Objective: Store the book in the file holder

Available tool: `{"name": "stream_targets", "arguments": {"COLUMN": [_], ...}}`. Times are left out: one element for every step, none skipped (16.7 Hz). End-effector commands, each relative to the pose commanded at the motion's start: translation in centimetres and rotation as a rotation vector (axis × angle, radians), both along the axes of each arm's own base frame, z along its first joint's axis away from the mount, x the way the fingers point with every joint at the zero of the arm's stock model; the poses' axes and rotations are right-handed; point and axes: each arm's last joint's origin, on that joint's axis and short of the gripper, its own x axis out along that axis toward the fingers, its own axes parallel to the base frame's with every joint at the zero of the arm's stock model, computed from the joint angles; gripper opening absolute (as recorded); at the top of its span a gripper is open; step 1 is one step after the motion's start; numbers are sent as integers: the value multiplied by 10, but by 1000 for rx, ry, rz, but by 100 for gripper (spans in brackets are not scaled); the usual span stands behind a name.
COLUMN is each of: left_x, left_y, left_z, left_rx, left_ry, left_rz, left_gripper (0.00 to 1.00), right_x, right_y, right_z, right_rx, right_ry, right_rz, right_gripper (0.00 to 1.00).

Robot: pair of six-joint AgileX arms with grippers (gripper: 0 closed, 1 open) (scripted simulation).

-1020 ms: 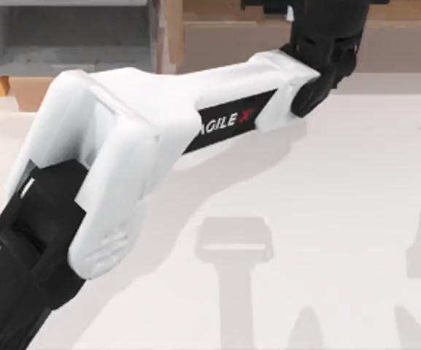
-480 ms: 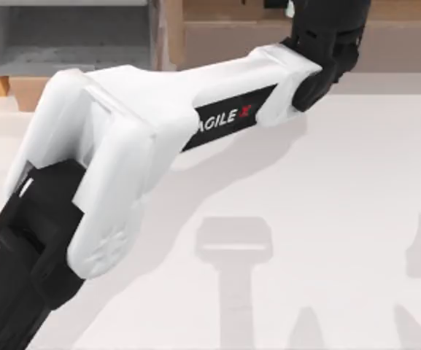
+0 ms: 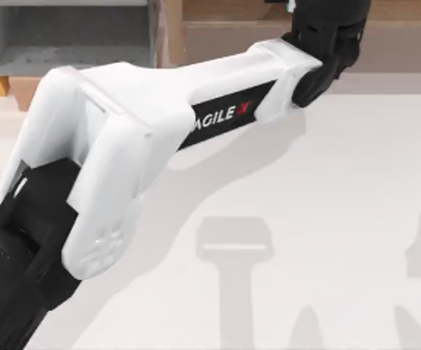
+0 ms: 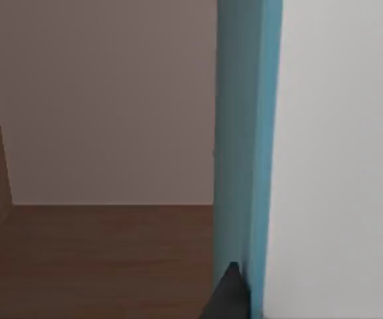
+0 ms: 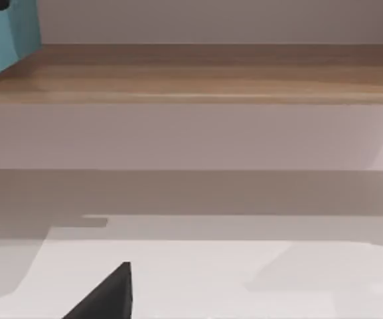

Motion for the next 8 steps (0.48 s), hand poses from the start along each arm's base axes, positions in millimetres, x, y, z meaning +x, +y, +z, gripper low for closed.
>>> {"name": "stream_targets", "arguments": {"left_x": [-6,-15,-27,-41,-57,-76,-97,-118], "left_y": [-2,-7,-14,-21,-30,-38,-46,-52], "left_z": [4,7,9,11,13,17,20,23], "left_rx": [3,12,22,32,42,52,62,74], "left_ry": [-3,-1,3,8,13,18,22,27], "left_rz": [-22,-59,-105,-161,-225,-298,-375,-455], "left_gripper": [0,0,0,0,0,0,0,0], "right_x": [0,0,0,0,0,0,0,0], "right_y": [0,0,0,0,0,0,0,0], "right_z": [0,0,0,0,0,0,0,0], "right_rx": [0,0,0,0,0,0,0,0], "right_ry": [0,0,0,0,0,0,0,0], "right_rz": [0,0,0,0,0,0,0,0], "right_gripper": [100,100,100,100,100,100,100,100]}}
